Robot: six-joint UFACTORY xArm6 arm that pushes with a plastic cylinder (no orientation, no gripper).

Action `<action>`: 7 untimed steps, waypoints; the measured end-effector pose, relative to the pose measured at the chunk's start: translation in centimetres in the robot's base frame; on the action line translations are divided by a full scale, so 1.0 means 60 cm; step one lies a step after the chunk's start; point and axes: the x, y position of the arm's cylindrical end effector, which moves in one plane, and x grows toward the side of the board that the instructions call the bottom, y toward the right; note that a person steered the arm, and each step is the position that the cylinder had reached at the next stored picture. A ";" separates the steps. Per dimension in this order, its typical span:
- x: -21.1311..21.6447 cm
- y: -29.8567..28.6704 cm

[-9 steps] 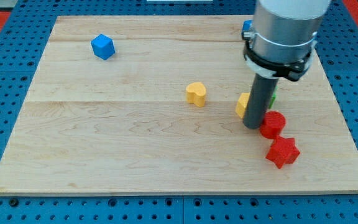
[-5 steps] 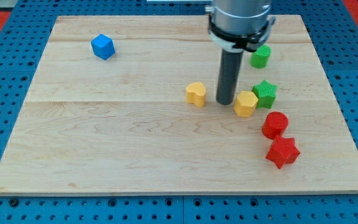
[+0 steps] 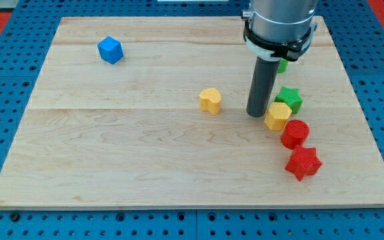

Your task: Slide the yellow hexagon between green star and the red circle

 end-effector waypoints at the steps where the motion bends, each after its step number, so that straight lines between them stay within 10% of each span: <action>1: 0.003 0.000; 7: 0.018 -0.007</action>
